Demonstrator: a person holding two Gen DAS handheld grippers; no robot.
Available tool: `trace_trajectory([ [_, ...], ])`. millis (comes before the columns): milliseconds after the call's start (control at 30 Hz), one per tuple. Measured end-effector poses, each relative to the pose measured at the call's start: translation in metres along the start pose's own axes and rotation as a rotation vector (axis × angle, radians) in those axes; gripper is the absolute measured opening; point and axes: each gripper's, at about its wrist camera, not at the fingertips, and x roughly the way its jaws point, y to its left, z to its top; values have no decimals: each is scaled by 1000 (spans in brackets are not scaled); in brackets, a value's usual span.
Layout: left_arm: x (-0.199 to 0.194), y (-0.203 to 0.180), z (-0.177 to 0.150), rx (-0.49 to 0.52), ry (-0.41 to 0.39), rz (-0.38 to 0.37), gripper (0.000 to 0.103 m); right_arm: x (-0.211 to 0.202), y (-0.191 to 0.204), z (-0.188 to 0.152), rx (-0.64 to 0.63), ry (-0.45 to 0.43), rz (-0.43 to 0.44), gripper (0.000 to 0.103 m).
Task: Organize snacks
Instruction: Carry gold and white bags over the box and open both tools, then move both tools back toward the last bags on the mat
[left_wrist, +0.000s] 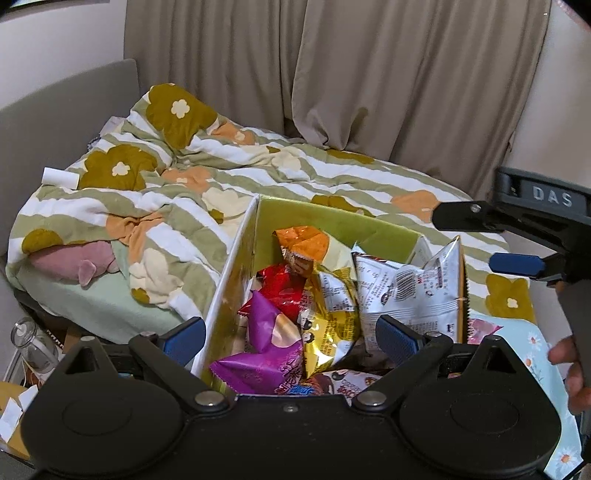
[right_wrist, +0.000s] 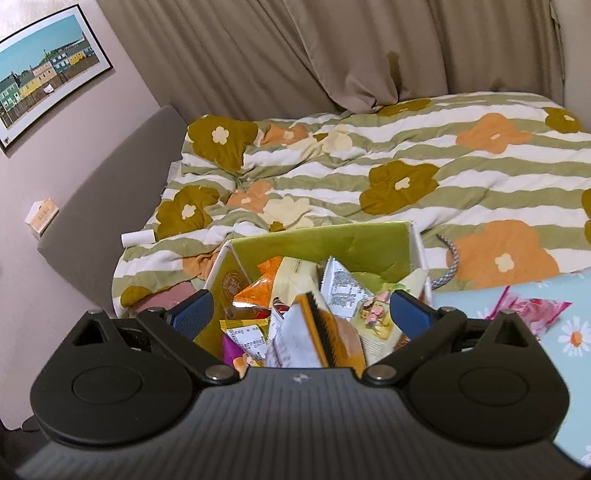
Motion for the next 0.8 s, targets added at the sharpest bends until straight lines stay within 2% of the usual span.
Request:
trace_trajectory([
  [233,-13,-13,3,32,-22,-25,100,-43,-11,-3,7,-64,-45,103],
  [433,-21,-37,4,75,-41,-75,100,-84,-36,-8,12,-120,-157,103],
  [567,-26,-59,2,103,-57,-110,100,-104,-63,-13,37,-139,-199,103],
  [733,-30,-95,-6,131,-66,-109,100,-122,-99,-18,62,-152,-217,103],
  [800,-32,-109,-9,125,-73,-99,100,-129,-117,-16,78,-151,-188,103],
])
